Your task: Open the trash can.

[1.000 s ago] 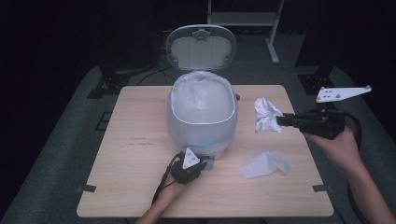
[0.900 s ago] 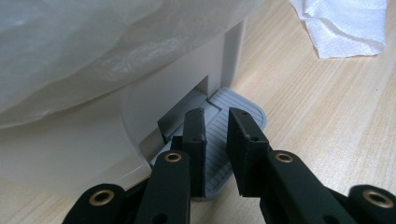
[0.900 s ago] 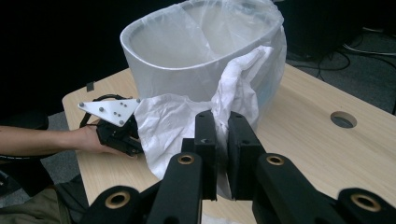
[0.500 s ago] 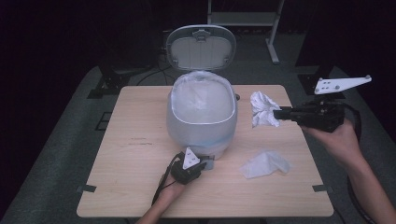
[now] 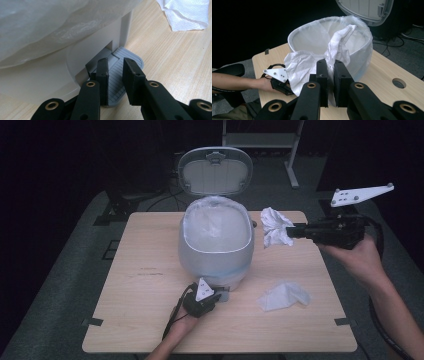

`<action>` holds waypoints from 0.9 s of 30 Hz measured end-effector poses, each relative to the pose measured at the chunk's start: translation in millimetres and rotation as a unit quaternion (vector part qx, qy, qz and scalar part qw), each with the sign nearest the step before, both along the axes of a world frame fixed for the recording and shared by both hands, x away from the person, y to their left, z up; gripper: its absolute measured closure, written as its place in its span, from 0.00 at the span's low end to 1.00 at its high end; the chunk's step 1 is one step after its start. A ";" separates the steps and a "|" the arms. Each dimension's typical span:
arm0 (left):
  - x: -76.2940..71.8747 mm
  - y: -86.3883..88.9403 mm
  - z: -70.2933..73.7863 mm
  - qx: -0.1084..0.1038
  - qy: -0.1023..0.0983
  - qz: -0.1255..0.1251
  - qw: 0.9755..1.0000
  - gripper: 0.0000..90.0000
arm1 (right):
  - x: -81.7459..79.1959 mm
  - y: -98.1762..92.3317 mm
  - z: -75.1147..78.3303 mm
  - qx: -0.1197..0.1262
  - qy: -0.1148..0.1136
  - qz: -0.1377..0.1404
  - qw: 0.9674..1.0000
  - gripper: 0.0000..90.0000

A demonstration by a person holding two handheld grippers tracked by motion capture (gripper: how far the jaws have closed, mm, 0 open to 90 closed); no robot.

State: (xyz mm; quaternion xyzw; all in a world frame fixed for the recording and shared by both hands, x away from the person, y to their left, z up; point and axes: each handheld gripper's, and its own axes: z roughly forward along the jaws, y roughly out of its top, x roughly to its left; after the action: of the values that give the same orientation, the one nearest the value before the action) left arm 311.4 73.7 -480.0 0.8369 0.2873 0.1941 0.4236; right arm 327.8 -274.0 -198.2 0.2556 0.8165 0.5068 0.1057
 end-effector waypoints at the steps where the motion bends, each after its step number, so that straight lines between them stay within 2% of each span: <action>1: 0.0 0.0 0.0 0.000 0.000 0.000 1.000 0.83 | 0.4 1.1 1.0 -0.001 0.000 0.000 1.000 0.93; 10: 0.0 0.0 0.0 0.000 0.000 0.000 1.000 0.83 | 6.8 8.4 8.3 -0.003 0.000 0.007 1.000 0.93; 27: -0.1 0.0 0.1 0.001 0.000 0.000 1.000 0.83 | 19.6 35.6 24.1 -0.018 -0.001 0.027 0.999 0.93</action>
State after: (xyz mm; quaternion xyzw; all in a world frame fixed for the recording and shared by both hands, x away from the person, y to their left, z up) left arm 311.3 73.7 -479.9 0.8373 0.2870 0.1945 0.4228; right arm 347.4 -238.4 -174.1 0.2316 0.8317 0.4952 0.0974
